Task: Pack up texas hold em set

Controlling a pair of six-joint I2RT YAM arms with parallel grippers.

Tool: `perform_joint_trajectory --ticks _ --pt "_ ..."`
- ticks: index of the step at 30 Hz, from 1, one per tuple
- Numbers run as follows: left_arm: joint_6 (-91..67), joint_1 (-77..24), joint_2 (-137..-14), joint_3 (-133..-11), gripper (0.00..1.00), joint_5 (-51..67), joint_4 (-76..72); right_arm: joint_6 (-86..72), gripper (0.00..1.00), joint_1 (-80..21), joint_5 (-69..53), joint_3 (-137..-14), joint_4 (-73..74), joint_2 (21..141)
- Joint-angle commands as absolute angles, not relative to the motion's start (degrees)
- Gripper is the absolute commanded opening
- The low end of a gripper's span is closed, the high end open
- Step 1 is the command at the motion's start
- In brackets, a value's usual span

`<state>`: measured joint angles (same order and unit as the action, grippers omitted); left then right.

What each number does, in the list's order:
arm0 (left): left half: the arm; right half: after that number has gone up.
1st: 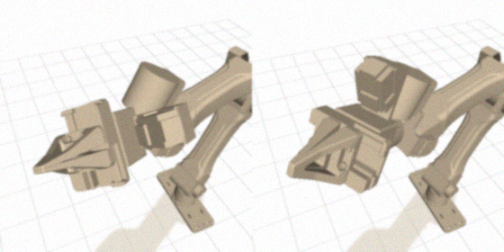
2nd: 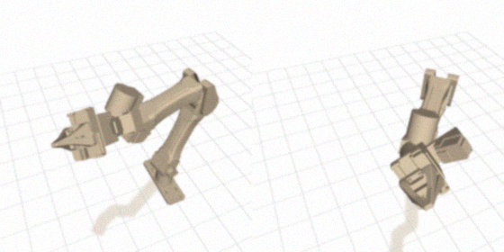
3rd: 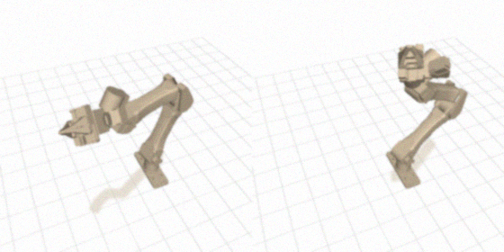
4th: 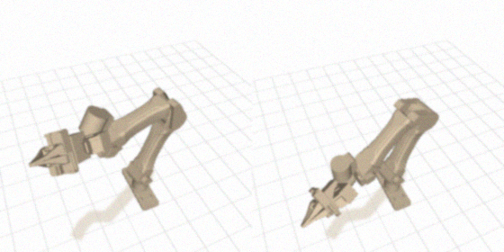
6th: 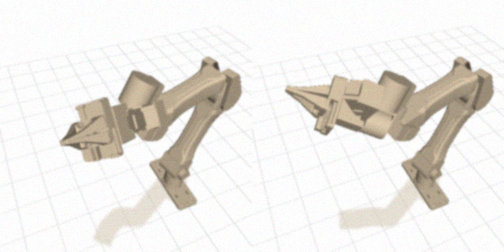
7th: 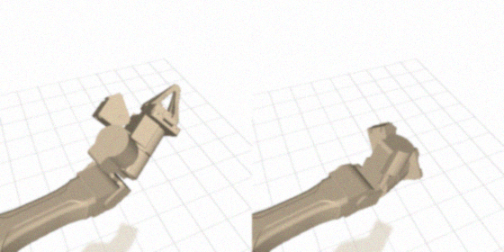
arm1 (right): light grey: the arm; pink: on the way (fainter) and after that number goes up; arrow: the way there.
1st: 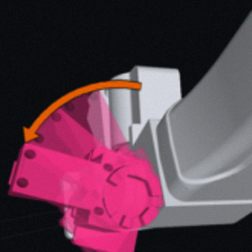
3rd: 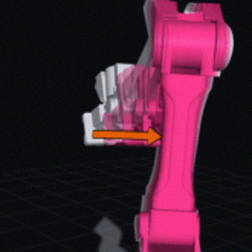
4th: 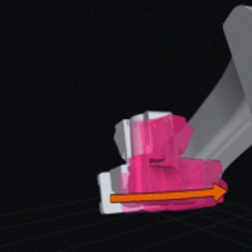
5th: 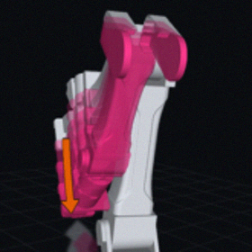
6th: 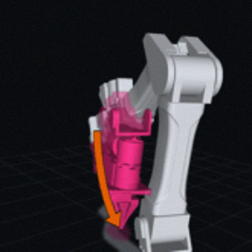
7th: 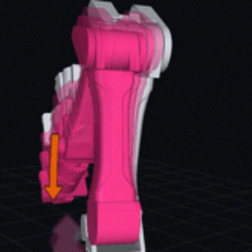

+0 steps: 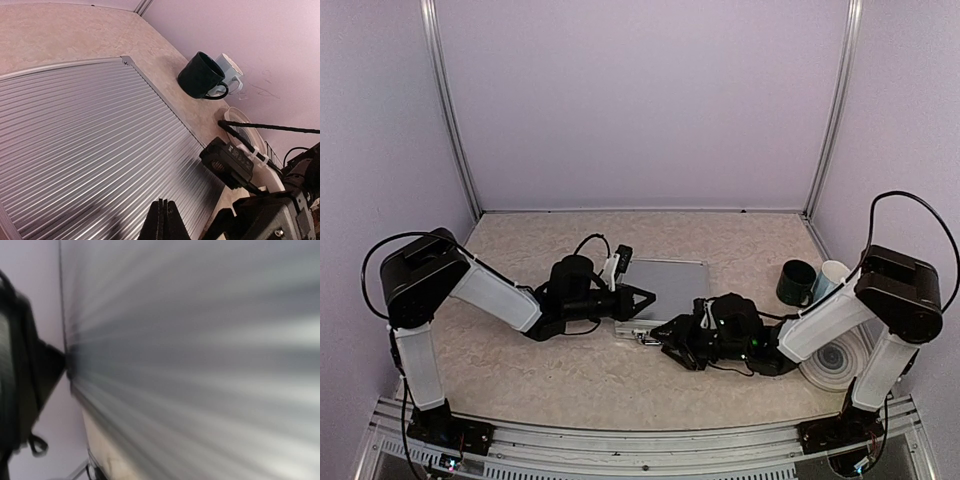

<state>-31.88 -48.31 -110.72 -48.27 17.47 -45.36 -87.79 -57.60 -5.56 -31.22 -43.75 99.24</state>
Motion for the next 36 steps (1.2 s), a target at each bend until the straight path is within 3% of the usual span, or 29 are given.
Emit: perform_joint_trajectory --ticks 1,6,9,13,23,29,31,36 --pt "-34.19 -51.59 -113.53 -45.23 0.00 22.30 -31.64 -83.58 0.67 -61.66 -17.00 -40.85 -35.74 94.57" --pt "-33.84 -51.49 -113.09 -45.92 0.00 22.55 -31.12 -64.46 0.98 -66.03 -4.96 -57.28 -1.77 88.74" --pt "-33.54 -51.48 -113.03 -46.76 0.00 22.91 -30.48 -53.67 0.99 -70.23 8.34 -65.99 17.72 88.51" --pt "-32.79 -51.33 -113.00 -48.34 0.00 23.32 -29.21 -42.61 0.99 -72.54 19.65 -71.07 32.51 89.97" --pt "-32.08 -51.23 -112.81 -49.87 0.00 24.14 -27.34 -37.02 0.98 -72.86 35.21 -64.16 39.82 90.62" --pt "-32.14 -51.23 -112.44 -49.75 0.00 24.07 -27.33 -37.69 0.88 -72.86 43.16 -67.08 48.56 96.90" --pt "-32.19 -51.24 -112.16 -49.68 0.00 23.87 -27.34 -37.75 0.92 -72.88 44.47 -67.34 50.21 98.68" --pt "-31.88 -50.52 -110.72 -49.59 0.13 22.85 -26.61 -39.84 0.99 -71.22 39.42 -65.80 47.23 98.56"
